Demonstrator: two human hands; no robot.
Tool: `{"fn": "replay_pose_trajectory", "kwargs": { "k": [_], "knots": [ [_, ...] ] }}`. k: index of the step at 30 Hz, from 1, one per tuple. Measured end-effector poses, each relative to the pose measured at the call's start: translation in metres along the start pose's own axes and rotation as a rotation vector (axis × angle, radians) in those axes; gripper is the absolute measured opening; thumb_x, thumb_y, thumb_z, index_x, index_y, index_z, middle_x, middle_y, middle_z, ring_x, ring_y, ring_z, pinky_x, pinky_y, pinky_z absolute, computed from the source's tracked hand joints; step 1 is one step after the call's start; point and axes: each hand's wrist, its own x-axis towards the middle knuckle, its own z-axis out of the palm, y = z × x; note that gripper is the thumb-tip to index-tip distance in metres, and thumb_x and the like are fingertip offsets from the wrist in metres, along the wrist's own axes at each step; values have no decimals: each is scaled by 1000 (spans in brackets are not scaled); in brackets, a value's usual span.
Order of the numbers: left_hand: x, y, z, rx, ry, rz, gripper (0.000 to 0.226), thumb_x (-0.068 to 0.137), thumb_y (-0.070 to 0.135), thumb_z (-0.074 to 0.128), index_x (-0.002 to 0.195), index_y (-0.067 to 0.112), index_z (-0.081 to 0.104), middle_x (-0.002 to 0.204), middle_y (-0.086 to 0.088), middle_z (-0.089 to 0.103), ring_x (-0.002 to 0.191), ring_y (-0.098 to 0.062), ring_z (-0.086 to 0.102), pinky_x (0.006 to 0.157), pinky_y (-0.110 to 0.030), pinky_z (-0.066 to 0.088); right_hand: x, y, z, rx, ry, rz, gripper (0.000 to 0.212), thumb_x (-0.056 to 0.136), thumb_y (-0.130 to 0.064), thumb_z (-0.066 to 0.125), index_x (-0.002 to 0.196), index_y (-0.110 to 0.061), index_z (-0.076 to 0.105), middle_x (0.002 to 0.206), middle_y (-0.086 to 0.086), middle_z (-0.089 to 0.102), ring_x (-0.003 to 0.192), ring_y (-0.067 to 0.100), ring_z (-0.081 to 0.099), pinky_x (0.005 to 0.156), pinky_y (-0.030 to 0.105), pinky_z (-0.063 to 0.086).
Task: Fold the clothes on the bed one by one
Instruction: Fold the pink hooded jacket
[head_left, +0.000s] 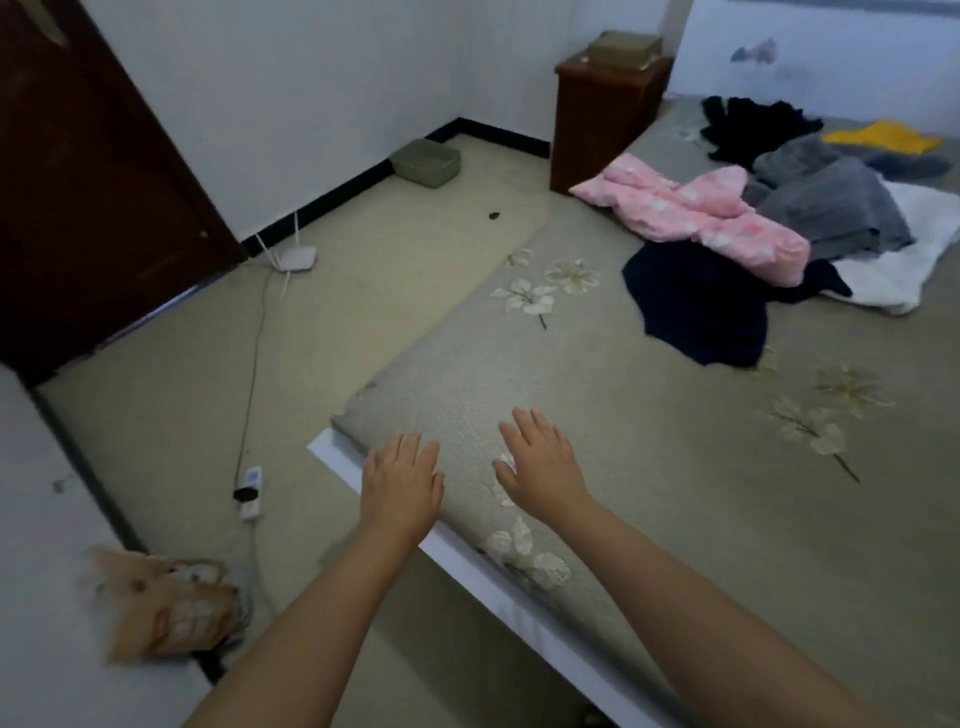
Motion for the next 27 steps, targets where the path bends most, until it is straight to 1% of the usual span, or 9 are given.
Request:
{"fn": "replay_pose_trajectory", "kwargs": {
  "k": [4, 7, 10, 15, 19, 22, 27],
  "knots": [
    [34, -77, -11, 10, 38, -93, 42, 97, 31, 30, 137, 20, 33, 145, 0, 32, 135, -14, 23, 106, -36, 22, 78, -52, -3, -61, 25, -114, 51, 97, -32, 34, 143, -11, 24, 155, 8, 13, 143, 25, 6, 114, 42, 8],
    [70, -130, -24, 14, 29, -154, 44, 98, 32, 30, 141, 22, 28, 151, 1, 23, 140, -16, 16, 109, -38, 20, 142, -88, -3, -82, 34, -179, 51, 97, -33, 34, 143, -12, 24, 155, 8, 13, 143, 24, 7, 114, 43, 8],
    [112, -187, -47, 14, 48, -222, 46, 97, 32, 32, 142, 24, 26, 152, 2, 20, 141, -17, 13, 111, -39, 17, 214, -128, -8, -86, 32, -229, 53, 97, -36, 34, 144, -13, 23, 155, 6, 12, 143, 24, 7, 113, 44, 10],
    [168, -280, -71, -9, 60, -430, 47, 97, 31, 33, 143, 20, 26, 153, -3, 19, 142, -22, 12, 112, -38, 14, 321, -199, -10, -113, -15, -333, 59, 96, -43, 34, 145, -14, 22, 156, 7, 10, 143, 25, 5, 114, 42, 6],
    [196, -338, -64, -39, 46, -508, 51, 97, 39, 31, 144, 20, 23, 154, -4, 17, 142, -23, 11, 114, -38, 12, 378, -248, 10, -99, -25, -377, 59, 95, -44, 34, 145, -14, 22, 156, 8, 11, 144, 25, 4, 114, 42, 3],
    [219, -382, -51, -48, 31, -531, 53, 98, 41, 29, 145, 20, 20, 155, -3, 15, 142, -22, 10, 114, -38, 11, 420, -273, 33, -104, -9, -365, 59, 96, -44, 33, 145, -14, 21, 156, 7, 10, 144, 24, 3, 115, 41, 3],
    [277, -468, -36, -68, 4, -490, 53, 98, 42, 25, 146, 20, 18, 155, -5, 13, 143, -23, 7, 115, -39, 7, 499, -304, 66, -119, 28, -269, 59, 96, -45, 32, 145, -15, 21, 156, 5, 11, 144, 23, 3, 115, 39, 3]
  ]
}}
